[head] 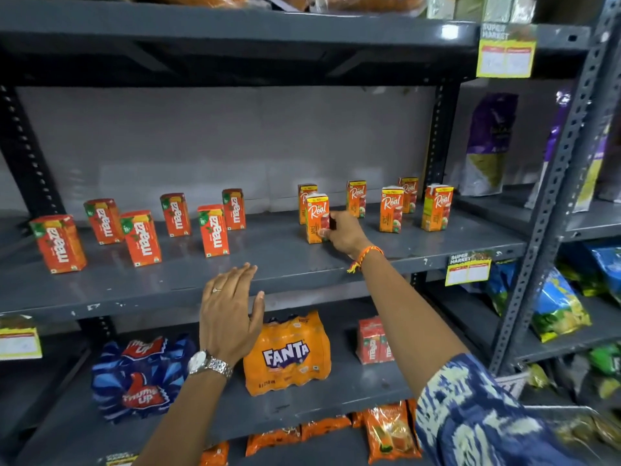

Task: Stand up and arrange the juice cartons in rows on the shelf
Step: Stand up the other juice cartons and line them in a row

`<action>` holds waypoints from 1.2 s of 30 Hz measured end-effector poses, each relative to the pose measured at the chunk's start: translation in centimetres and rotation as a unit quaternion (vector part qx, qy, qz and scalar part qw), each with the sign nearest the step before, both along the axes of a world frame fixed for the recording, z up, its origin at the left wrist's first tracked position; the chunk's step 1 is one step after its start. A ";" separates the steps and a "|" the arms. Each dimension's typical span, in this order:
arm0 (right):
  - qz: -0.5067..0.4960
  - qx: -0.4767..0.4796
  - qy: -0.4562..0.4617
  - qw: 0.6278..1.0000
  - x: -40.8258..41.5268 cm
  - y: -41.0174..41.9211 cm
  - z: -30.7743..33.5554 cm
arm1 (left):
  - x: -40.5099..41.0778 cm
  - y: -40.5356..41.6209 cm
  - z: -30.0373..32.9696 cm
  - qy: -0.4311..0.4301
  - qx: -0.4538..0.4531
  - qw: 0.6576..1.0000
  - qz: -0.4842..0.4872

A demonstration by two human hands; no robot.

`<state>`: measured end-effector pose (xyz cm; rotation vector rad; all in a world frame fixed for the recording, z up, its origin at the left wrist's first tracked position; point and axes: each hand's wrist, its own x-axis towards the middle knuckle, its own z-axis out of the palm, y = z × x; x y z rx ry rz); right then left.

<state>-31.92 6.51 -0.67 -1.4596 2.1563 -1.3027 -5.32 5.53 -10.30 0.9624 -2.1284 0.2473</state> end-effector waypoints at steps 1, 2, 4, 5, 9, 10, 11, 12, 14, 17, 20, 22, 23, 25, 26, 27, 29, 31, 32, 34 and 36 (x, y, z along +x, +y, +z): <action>0.006 -0.001 -0.003 1.000 -0.1 0.2 0.2 | 0.0 0.0 0.0 0.000 -0.001 1.000 0.001; 0.007 -0.008 -0.012 1.000 -0.3 0.5 0.2 | 0.0 0.0 0.0 0.000 0.000 1.000 0.001; -0.015 -0.086 -0.061 0.994 -1.1 1.7 0.2 | 0.0 0.0 -0.1 0.008 -0.001 1.000 0.000; -0.055 -0.161 -0.104 0.980 -1.6 2.6 0.1 | -0.1 0.0 -0.2 0.014 -0.003 1.000 0.001; -0.318 -0.265 -0.044 0.909 -5.4 5.5 -0.7 | -0.8 0.0 -0.4 0.035 -0.006 0.999 0.012; -0.332 -0.209 -0.023 0.919 -6.4 5.6 -0.7 | -1.0 0.1 -0.4 0.039 -0.007 0.999 0.019; -0.328 -0.153 -0.016 0.932 -7.2 5.5 -0.5 | -1.3 0.3 -0.4 0.044 -0.006 0.999 0.028; -0.312 -0.111 -0.022 0.943 -7.9 5.0 -0.5 | -1.5 0.5 -0.3 0.047 -0.007 0.998 0.040; -0.272 -0.073 -0.037 0.959 -8.7 4.5 0.1 | -2.1 1.0 0.0 0.052 -0.008 0.996 0.068; -0.244 -0.071 -0.011 0.967 -9.6 3.8 0.1 | -3.8 1.9 0.4 0.032 -0.008 0.997 0.070; -0.205 -0.066 0.030 0.976 -10.1 3.4 -0.1 | -6.3 2.3 0.3 -0.002 0.000 0.999 0.036; -0.168 -0.063 0.059 0.982 -9.9 3.4 -0.2 | -7.1 2.5 0.3 0.018 0.016 0.999 0.035; -0.155 -0.061 0.069 0.984 -9.7 3.6 -0.2 | -7.3 2.6 0.3 0.026 0.019 0.999 0.039; -0.145 -0.057 0.082 0.984 -9.4 4.1 -0.2 | -7.3 2.7 0.3 0.023 0.014 0.999 0.046; -0.144 -0.056 0.083 0.985 -9.2 4.4 -0.2 | -7.2 2.7 0.2 0.018 0.011 0.999 0.048; -0.143 -0.058 0.081 0.985 -9.1 4.6 -0.1 | -7.1 2.7 0.2 0.014 0.010 0.999 0.050; -0.142 -0.061 0.076 0.985 -9.0 5.0 -0.2 | -7.2 2.8 0.2 0.010 0.010 0.998 0.055; -0.139 -0.062 0.066 0.986 -8.9 5.3 -0.1 | -7.2 3.0 0.4 0.008 0.013 0.998 0.060; -0.139 -0.063 0.060 0.987 -8.8 5.3 -0.1 | -7.2 3.1 0.5 0.010 0.014 0.998 0.062; -0.140 -0.065 0.046 0.987 -8.7 5.4 -0.1 | -7.3 3.3 0.6 0.017 0.015 0.998 0.064; -0.141 -0.068 0.036 0.987 -8.7 5.4 -0.1 | -7.4 3.5 0.7 0.021 0.017 0.998 0.063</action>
